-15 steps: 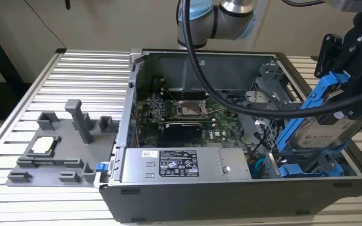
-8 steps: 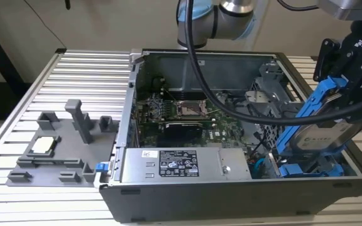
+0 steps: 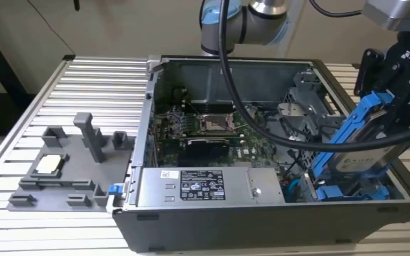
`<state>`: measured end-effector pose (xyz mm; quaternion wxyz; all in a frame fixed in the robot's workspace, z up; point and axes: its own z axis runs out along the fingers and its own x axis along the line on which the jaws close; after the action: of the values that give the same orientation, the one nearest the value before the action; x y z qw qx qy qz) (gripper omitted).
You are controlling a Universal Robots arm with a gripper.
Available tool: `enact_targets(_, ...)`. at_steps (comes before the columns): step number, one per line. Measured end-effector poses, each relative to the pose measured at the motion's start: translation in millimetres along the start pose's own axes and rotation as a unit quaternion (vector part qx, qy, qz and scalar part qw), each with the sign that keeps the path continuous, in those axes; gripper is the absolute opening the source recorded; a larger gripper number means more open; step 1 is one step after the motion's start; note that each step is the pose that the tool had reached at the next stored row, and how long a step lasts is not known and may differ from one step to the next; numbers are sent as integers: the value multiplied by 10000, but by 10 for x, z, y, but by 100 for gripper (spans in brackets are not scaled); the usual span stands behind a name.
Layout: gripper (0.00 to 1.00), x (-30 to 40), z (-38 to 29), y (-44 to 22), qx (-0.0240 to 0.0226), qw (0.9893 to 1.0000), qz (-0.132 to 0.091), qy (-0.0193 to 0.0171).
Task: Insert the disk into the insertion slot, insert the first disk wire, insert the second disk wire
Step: 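Insert the disk into the insertion slot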
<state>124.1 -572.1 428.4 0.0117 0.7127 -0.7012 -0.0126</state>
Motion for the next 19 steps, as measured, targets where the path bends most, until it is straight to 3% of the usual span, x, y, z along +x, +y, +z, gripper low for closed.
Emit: enact_targets(19,33,1,172,-43,0,10000,-11,-1)
